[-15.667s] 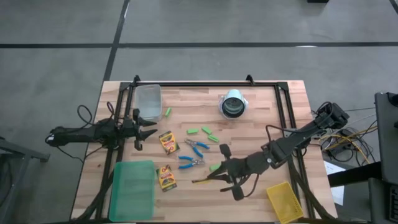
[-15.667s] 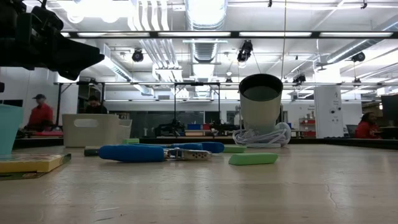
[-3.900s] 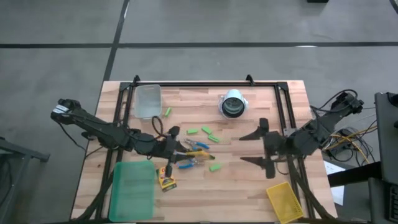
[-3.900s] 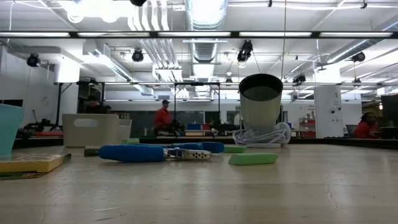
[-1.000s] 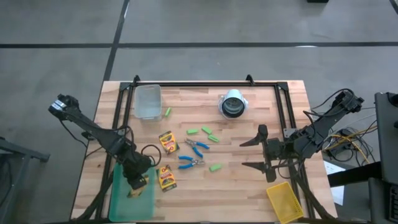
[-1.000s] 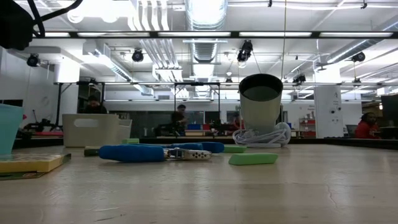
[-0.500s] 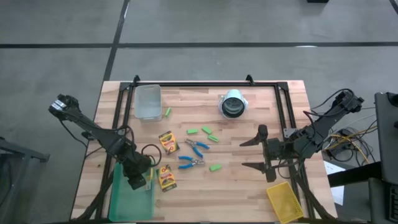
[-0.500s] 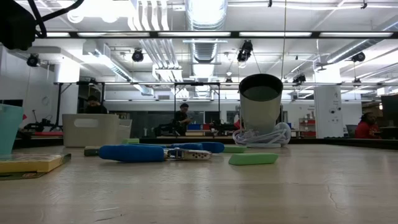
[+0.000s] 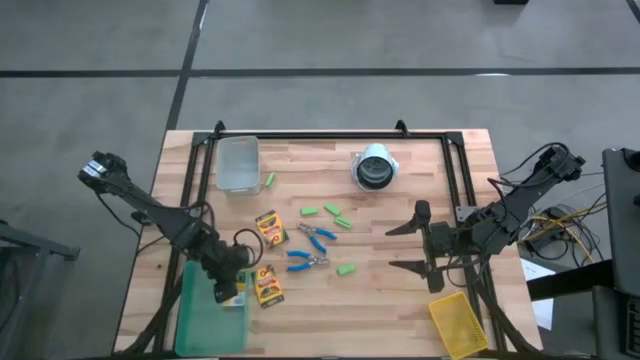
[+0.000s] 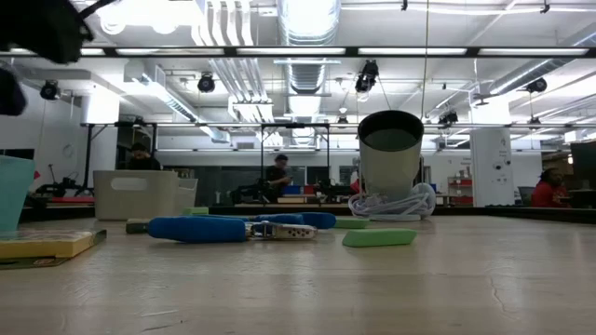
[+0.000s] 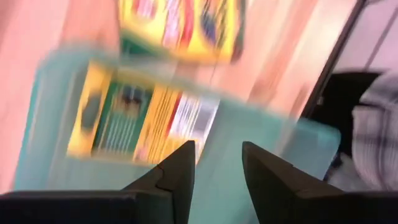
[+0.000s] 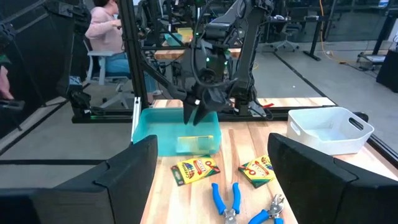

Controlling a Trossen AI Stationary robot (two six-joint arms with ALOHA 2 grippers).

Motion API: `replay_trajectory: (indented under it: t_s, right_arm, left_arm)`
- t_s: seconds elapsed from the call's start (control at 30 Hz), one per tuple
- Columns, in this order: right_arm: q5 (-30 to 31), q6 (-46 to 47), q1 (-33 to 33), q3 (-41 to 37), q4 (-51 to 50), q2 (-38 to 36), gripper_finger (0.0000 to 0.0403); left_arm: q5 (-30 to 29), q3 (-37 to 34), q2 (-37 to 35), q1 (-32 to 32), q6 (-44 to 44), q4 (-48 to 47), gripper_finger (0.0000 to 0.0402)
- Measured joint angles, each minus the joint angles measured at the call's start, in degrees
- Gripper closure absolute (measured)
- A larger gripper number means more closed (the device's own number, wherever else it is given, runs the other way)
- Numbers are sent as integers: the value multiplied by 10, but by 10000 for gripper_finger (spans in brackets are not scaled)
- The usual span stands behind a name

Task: Pick & Place School Supplies
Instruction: Put the yellow crayon box into the green bin

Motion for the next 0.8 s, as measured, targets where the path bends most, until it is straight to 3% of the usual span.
replay_trajectory:
  t_s: [0.2,0.4,0.5,0.67,0.8]
  right_arm:
    - [0,-1,0,0,0,0,92]
    - [0,-1,0,0,0,0,96]
    - [0,0,0,0,0,0,100]
    - [0,0,0,0,0,0,106]
    - [0,0,0,0,0,0,105]
  left_arm:
    - [-46,21,-5,2,69,75,264]
    - [-90,70,-10,20,97,77,264]
    - [-151,94,-13,36,93,77,264]
    - [-311,139,-18,68,103,77,264]
    - [-312,170,-19,81,117,78,264]
